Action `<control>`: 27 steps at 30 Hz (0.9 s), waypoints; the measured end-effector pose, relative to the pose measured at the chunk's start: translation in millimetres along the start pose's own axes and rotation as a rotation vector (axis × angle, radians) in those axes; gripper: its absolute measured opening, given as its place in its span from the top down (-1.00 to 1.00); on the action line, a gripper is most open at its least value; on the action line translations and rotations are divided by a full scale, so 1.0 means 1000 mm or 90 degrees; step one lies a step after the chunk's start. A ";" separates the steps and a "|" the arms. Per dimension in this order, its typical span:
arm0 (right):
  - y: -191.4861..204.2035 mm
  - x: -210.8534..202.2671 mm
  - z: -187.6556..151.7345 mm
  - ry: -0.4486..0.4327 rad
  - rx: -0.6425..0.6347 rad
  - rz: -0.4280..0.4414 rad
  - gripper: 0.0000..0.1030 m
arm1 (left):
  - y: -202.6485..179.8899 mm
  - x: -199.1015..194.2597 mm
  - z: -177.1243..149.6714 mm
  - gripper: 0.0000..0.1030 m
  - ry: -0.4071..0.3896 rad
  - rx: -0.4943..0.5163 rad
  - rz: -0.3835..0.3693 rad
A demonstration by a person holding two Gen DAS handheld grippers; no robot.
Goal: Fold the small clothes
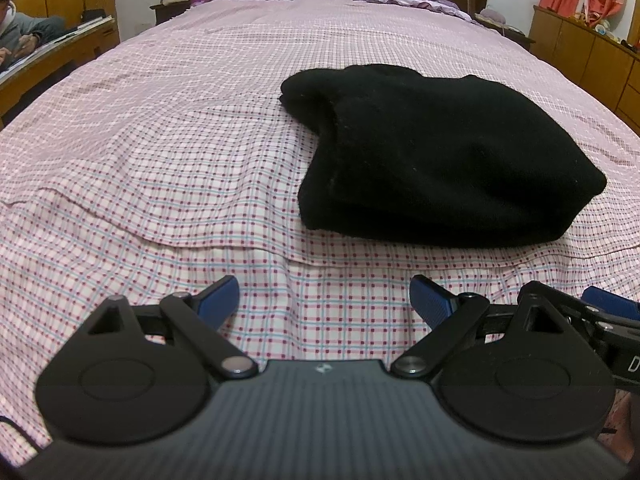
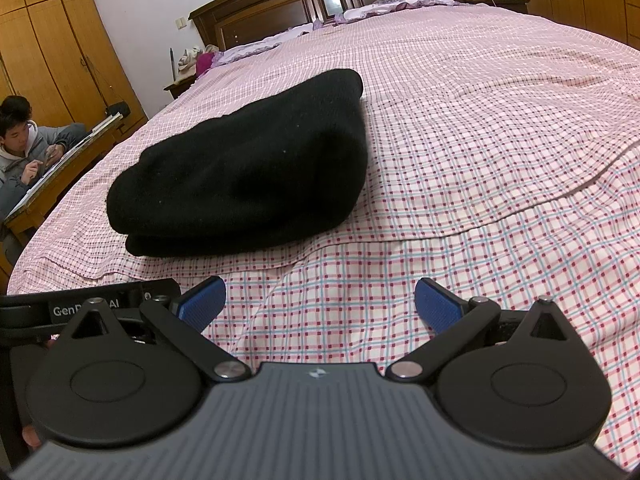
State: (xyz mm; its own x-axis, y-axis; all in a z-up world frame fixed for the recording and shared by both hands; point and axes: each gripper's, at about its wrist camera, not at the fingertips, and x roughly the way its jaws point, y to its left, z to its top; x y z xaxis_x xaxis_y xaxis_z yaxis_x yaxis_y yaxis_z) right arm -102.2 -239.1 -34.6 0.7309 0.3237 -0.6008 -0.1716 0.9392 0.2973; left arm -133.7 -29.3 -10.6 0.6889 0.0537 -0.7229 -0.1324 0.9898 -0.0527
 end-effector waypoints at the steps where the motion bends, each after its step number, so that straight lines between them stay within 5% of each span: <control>1: 0.000 0.000 0.000 0.000 0.000 0.000 -1.00 | 0.000 0.000 0.000 -0.82 0.000 0.000 0.000; 27: 0.001 0.001 -0.001 0.003 0.000 0.002 -1.00 | -0.003 0.002 -0.001 -0.82 0.003 0.018 -0.001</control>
State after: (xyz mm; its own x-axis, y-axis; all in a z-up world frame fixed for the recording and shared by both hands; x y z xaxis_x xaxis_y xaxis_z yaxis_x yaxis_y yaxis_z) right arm -102.6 -238.3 -35.6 0.7276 0.3272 -0.6030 -0.1738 0.9382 0.2993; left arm -132.3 -32.1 -12.6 0.6859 0.0517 -0.7259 -0.1117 0.9931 -0.0348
